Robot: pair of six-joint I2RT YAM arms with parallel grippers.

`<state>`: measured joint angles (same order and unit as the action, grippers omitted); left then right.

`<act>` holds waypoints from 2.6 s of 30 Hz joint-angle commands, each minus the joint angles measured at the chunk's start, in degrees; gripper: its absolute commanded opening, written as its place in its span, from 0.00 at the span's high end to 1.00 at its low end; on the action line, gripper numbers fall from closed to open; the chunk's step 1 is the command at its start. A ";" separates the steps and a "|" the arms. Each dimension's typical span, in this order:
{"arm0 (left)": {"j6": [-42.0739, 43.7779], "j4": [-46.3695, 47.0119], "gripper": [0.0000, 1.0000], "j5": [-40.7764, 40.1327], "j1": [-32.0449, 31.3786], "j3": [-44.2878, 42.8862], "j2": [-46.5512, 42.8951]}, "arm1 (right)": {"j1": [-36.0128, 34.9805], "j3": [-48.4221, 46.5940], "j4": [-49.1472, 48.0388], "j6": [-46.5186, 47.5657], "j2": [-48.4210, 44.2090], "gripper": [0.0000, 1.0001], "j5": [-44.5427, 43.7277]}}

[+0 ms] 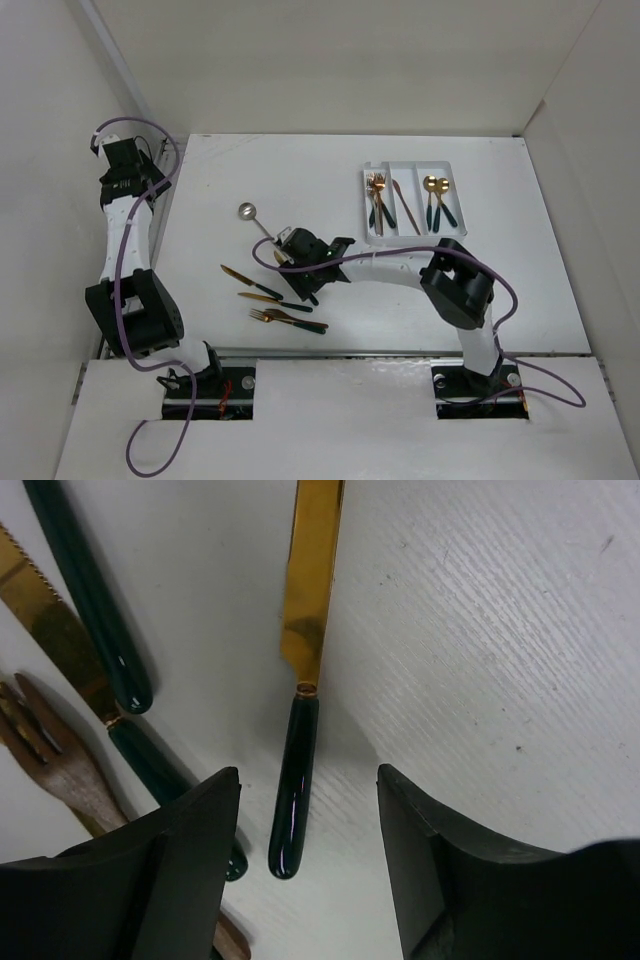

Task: Sort the eating utensils into containers

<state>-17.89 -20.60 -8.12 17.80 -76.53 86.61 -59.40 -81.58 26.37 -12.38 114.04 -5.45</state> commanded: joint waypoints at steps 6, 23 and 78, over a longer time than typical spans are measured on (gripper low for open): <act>0.75 1.00 0.43 -0.67 1.26 0.24 -3.73 | -0.02 0.46 -3.78 -0.36 4.78 0.52 -2.19; 0.22 1.70 0.42 3.81 3.47 0.24 -3.72 | -0.02 1.96 -5.45 7.63 -1.44 1.00 -9.66; -9.18 -2.60 0.40 17.17 -30.90 -3.54 27.30 | 45.86 -3.22 -3.63 2.88 -1.29 0.79 0.53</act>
<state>-26.20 -21.96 10.15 -12.95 -78.72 112.73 -14.24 -82.56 19.25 -10.55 113.25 -4.27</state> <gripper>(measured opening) 0.601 0.196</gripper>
